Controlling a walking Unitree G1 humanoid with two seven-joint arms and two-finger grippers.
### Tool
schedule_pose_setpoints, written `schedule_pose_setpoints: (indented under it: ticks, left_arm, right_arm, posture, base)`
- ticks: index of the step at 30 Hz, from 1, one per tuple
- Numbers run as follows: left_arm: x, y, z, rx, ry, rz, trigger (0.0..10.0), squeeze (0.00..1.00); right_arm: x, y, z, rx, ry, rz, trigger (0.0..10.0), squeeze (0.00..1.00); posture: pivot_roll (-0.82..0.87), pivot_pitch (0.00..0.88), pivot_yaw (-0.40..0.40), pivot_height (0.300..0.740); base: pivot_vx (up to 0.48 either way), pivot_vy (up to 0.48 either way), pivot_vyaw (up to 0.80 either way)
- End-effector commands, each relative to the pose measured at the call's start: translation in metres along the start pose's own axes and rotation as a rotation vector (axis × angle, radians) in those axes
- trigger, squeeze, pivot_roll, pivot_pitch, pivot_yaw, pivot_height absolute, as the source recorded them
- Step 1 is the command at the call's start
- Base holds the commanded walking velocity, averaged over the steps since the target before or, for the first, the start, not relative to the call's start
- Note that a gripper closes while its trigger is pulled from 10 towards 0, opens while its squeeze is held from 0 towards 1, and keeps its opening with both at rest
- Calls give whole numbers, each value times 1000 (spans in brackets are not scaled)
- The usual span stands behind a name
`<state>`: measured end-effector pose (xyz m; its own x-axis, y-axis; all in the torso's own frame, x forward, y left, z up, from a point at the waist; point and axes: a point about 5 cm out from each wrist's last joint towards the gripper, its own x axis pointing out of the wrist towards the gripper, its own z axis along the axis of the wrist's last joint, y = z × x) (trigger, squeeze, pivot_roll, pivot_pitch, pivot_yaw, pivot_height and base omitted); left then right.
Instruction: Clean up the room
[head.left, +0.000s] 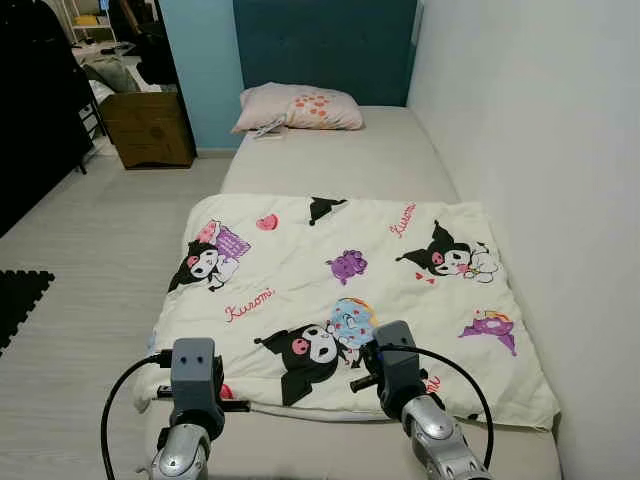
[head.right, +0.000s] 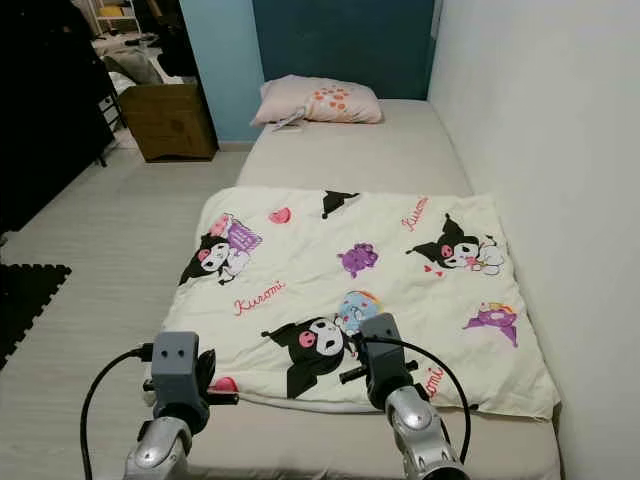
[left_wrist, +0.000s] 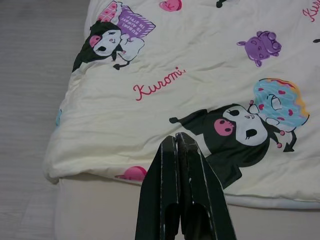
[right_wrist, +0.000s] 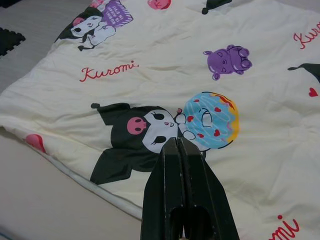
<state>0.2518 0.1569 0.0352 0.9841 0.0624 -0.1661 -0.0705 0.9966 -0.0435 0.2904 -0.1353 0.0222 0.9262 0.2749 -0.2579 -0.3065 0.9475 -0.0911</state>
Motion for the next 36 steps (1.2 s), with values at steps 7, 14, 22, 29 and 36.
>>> schedule_pose_setpoints:
  ticks: [7,14,22,29,36]
  left_arm:
    - [1,1,0,14,2,-15,10000,0]
    - [2,1,1,1,2,-13,10000,0]
    - [1,3,-1,-24,10,-12,10000,0]
    - [0,5,-1,-24,10,-6,10000,0]
    - [1,6,0,-32,5,-12,10000,0]
  right_arm:
    - [-2,0,-5,12,21,-2,10000,0]
    - [-2,0,-4,12,21,2,10000,0]
    - [-1,0,-4,9,23,4,10000,0]
    - [0,2,-3,10,19,10,10000,0]
    - [0,2,-3,11,19,8,10000,0]
  posture:
    - [-36,92,32,740]
    - [-38,89,24,740]
    - [-36,84,21,740]
    - [-37,77,22,740]
    - [-34,78,24,740]
  base:
    - [0,-324,0]
    - [0,-274,0]
    - [0,0,0]
    - [0,0,0]
    - [0,261,0]
